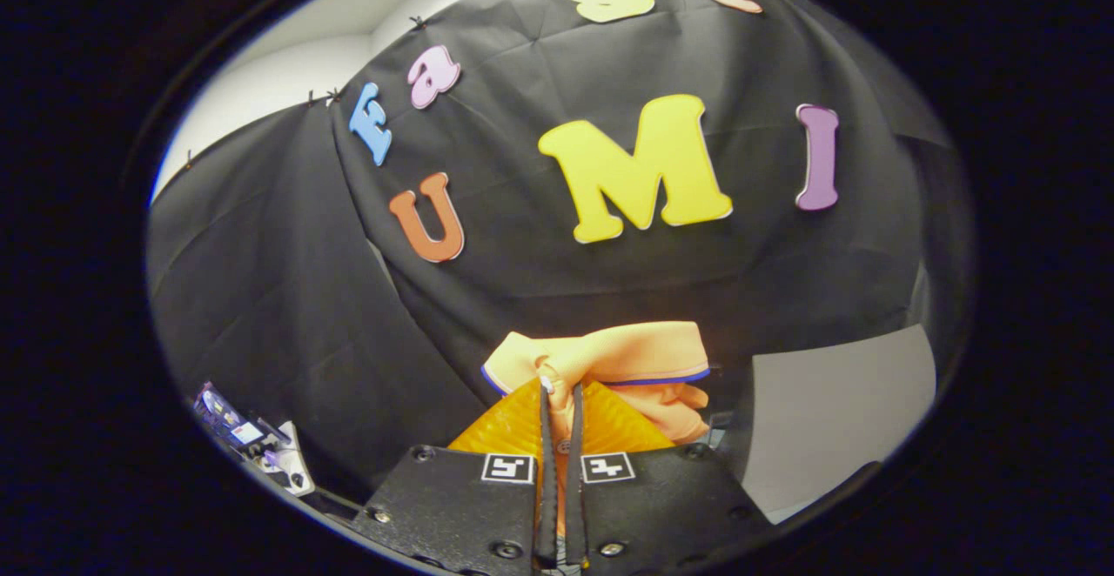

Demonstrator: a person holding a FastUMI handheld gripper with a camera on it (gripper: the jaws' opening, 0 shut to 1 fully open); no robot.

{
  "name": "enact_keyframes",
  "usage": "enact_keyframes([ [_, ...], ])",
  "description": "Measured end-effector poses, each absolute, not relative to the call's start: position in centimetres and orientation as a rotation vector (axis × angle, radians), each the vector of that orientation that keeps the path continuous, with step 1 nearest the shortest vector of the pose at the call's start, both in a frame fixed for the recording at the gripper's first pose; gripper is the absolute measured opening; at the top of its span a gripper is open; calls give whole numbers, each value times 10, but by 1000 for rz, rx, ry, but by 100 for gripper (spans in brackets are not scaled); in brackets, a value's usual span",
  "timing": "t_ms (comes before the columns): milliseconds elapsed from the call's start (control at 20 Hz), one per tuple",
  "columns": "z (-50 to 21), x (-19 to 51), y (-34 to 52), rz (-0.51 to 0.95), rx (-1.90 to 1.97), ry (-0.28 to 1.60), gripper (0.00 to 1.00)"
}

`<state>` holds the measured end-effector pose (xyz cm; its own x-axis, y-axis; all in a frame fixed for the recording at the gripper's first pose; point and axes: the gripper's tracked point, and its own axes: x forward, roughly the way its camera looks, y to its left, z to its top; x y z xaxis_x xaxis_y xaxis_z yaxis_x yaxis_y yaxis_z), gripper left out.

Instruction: Put the clothes into the washing machine and then close the washing machine lid.

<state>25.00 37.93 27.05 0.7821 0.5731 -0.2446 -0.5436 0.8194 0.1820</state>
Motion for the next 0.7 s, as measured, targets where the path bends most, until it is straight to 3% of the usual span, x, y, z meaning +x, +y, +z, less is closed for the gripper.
enact_keyframes([
  [700, 84, 362, 461, 620, 56, 571, 7],
])
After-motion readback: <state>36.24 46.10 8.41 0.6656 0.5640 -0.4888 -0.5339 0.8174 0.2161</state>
